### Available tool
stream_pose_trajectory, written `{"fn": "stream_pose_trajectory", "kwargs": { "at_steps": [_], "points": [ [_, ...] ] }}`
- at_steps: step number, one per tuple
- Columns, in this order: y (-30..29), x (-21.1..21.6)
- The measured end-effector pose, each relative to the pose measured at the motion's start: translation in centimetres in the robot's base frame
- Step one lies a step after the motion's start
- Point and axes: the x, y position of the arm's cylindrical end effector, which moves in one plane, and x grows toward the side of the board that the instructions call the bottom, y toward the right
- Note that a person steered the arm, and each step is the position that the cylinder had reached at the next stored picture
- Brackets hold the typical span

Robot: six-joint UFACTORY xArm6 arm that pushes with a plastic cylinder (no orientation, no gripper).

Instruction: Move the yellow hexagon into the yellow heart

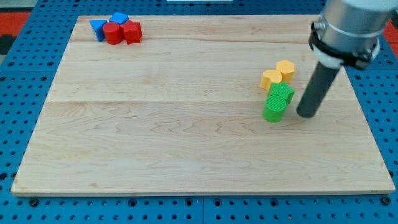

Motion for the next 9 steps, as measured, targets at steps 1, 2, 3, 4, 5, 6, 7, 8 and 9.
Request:
{"fn": "stream_pose_trajectory", "kwargs": {
  "at_steps": [1, 2, 3, 4, 5, 6, 7, 8, 9],
  "points": [
    [-4.6, -0.8],
    [-6.3, -1.1],
    [-1.2, -1.7],
    [2.2, -5.2],
    [4.0, -8.1],
    [3.7, -9.8],
    [0.0, -9.1],
    [0.1, -8.6],
    [-0.7, -8.0]
  ]
}}
